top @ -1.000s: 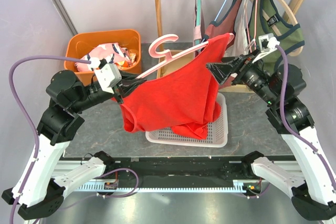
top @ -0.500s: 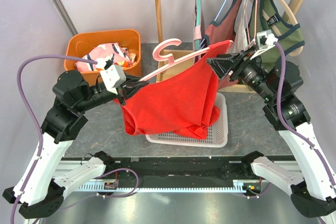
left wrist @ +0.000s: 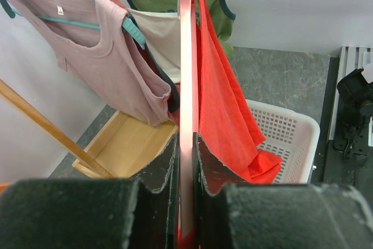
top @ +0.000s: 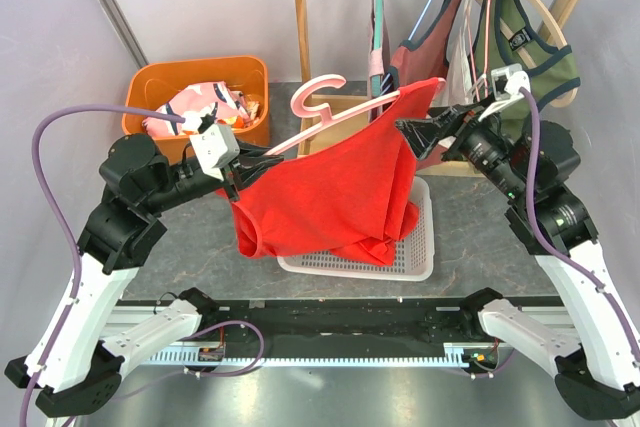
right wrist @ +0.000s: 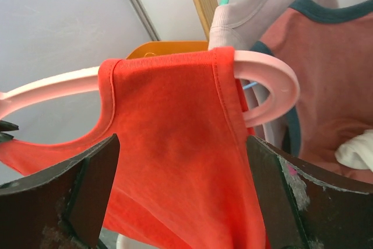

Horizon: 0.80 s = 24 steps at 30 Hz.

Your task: Remove the tank top from the hanger

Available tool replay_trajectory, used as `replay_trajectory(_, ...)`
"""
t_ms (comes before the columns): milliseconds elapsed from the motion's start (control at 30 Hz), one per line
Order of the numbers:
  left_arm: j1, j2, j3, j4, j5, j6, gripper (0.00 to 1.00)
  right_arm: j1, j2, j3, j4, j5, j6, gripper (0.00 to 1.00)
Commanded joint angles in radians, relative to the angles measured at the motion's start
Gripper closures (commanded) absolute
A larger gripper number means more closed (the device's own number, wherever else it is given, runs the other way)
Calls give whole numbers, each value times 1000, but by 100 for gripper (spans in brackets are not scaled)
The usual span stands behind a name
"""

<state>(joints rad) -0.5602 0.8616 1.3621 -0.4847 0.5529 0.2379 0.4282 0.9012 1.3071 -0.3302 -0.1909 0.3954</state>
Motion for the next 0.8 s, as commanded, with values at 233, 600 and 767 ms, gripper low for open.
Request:
replay_trajectory(233, 5, -10, 52, 37, 21, -14, 98, 3, -15, 15, -9, 45, -41, 2)
replay_trajectory(600, 5, -6, 51, 37, 28, -17, 98, 1, 36, 41, 82, -27, 11, 14)
replay_trajectory(767, 5, -4, 42, 38, 31, -18, 98, 3, 45, 44, 100, -56, 34, 27)
